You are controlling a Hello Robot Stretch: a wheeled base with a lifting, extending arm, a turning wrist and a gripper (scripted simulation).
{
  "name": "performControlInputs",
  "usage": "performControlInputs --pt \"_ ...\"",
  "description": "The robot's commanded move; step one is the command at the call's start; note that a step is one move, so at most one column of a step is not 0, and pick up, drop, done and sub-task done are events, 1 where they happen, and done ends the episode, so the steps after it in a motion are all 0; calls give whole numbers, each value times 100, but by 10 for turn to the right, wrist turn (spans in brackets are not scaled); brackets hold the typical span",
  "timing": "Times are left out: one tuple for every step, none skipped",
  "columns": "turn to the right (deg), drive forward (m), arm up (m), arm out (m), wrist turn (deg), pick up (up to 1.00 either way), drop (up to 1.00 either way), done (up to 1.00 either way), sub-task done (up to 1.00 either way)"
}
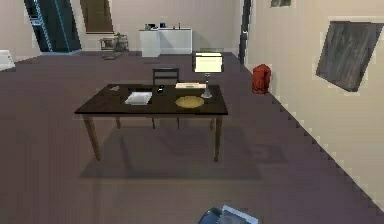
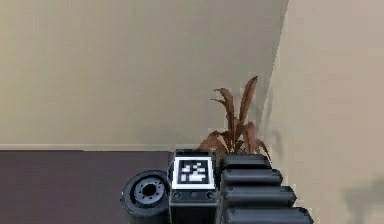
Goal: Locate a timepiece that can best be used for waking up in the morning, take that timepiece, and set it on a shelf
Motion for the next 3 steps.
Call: performControlInputs --pt "-90 0 0 0 0 0 0 0 0" --pt "0 50 0 0 0 0 0 0 0" --pt "-330 0 0 0 0 0 0 0 0"
